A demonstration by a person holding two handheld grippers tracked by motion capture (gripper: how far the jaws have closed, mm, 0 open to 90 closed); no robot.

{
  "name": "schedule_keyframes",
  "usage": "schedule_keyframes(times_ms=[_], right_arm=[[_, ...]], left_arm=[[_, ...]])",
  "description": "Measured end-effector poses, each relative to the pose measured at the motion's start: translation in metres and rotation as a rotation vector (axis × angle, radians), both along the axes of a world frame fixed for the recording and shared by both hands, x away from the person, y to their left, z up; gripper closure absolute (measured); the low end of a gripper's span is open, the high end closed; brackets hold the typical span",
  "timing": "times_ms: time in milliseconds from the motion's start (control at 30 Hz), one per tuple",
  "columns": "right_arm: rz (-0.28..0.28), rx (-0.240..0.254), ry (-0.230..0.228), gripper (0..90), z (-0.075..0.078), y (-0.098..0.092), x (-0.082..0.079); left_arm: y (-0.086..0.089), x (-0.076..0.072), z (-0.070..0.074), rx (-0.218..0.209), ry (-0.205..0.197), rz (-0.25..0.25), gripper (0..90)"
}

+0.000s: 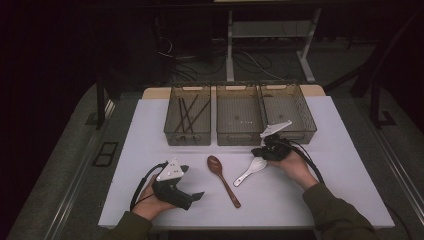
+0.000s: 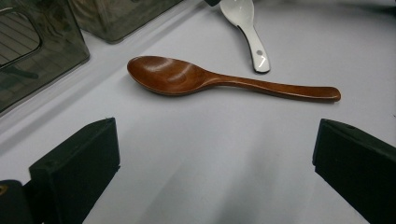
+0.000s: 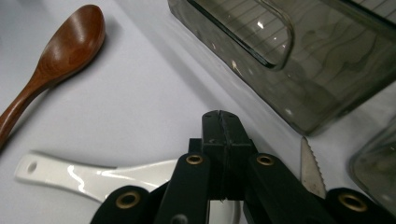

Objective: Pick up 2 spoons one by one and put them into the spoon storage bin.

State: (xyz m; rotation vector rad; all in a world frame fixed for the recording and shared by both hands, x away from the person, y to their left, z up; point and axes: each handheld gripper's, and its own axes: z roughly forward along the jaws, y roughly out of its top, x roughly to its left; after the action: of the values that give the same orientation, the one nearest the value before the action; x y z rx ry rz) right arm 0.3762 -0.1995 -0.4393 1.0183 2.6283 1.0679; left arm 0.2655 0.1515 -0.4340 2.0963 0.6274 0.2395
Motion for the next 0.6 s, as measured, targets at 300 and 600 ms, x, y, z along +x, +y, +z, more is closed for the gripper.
schedule_keyframes(times_ms=[300,600], right_arm=[[-0.003,0.0,0.01,89.0,0.002,-0.009,-0.004],[-0.004,0.006,0.015,86.1,0.004,-0.017,-0.008]], left_arm=[[0.0,0.0,0.0,0.001,0.001,-0.002,0.0],[0.0,0.0,0.0,0.004,0.0,-0.003,0.0]])
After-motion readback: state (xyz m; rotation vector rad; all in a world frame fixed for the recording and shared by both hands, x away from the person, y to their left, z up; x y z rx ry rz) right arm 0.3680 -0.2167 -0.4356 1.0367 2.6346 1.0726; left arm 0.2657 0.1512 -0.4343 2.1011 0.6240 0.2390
